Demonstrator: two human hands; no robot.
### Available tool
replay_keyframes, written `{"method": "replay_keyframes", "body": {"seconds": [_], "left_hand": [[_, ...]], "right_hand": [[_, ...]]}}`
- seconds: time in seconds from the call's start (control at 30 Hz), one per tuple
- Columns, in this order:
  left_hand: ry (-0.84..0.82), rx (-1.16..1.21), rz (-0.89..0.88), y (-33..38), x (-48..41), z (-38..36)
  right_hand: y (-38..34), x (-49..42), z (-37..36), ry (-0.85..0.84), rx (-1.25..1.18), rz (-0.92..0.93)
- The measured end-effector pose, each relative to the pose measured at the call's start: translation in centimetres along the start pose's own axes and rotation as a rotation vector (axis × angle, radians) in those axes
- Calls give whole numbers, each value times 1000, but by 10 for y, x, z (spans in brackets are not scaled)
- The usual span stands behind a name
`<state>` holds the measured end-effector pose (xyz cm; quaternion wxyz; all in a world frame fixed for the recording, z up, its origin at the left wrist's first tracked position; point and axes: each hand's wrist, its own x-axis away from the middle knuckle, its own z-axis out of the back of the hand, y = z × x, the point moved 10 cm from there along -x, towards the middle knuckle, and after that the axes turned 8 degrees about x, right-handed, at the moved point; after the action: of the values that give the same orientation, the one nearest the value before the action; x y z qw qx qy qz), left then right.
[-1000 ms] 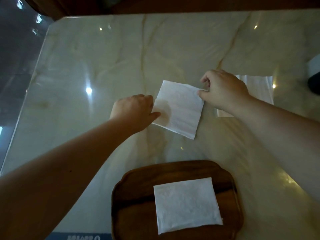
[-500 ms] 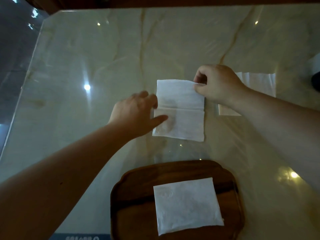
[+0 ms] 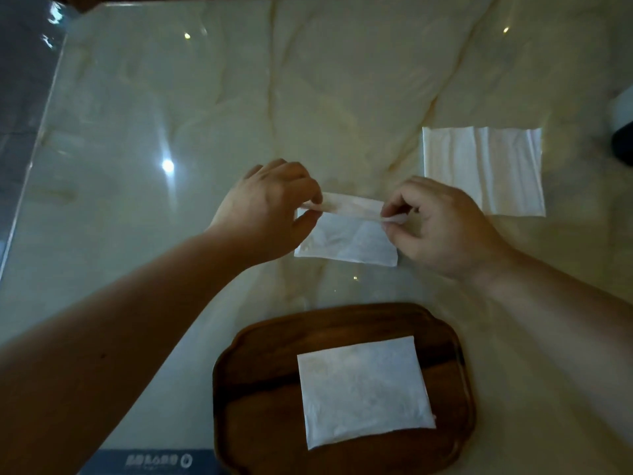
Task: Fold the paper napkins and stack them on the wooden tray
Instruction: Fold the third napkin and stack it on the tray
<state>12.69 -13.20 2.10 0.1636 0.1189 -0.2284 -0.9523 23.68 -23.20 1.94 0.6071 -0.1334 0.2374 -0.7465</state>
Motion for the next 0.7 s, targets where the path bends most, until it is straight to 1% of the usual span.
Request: {"method": "replay_keyframes", "body": {"seconds": [0.1, 0.17, 0.23, 0.33, 0.4, 0.47, 0.57, 0.7], "left_hand": [[-42, 9, -8, 0, 17, -8], [-49, 45, 13, -1, 22, -9], [-12, 76, 46, -5, 20, -6], [49, 78, 115, -15, 10, -2], [59, 89, 185, -23, 3, -5], [48, 115, 253, -31, -4, -11], [1, 125, 337, -43, -12, -23], [-23, 170, 455, -60, -14, -29]], "right_hand": [[-1, 15, -8, -29, 2, 25], [3, 20, -10, -31, -16, -3], [13, 19, -7, 6, -30, -52], [27, 10, -3, 65, 59, -109], [36, 0, -3, 67, 128, -154], [42, -9, -7, 31, 193, -194], [49, -19, -20, -92, 264, -243], [54, -24, -26, -160, 253, -306]]}}
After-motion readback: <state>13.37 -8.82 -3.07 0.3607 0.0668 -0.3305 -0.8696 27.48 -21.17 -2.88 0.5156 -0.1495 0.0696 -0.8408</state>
